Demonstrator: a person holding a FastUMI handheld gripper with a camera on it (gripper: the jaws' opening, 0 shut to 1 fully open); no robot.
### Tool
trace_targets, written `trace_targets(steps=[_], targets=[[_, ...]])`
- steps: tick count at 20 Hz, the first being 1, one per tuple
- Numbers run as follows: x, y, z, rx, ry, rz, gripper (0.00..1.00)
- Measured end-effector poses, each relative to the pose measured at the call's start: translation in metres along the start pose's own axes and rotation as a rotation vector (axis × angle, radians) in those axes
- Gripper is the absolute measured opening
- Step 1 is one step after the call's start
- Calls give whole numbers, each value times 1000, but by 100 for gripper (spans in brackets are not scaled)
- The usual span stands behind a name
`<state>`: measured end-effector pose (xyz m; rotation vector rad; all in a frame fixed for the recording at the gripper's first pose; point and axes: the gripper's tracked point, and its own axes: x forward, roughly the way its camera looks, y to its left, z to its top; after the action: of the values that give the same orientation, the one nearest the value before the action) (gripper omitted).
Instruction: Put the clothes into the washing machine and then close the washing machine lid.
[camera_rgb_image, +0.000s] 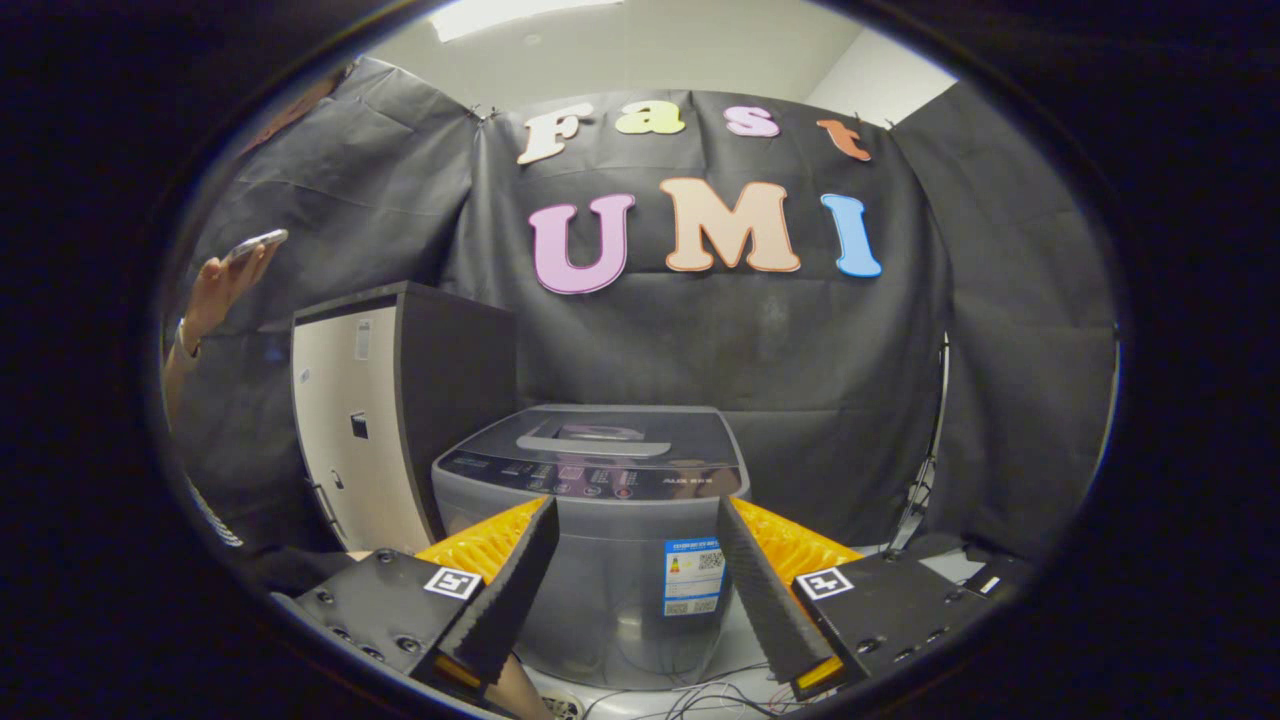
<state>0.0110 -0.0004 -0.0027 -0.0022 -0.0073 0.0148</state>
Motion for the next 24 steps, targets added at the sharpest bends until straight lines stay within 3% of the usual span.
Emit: trace_targets(steps=[24], targets=[[-1, -2, 2, 0, 1, 1, 98]])
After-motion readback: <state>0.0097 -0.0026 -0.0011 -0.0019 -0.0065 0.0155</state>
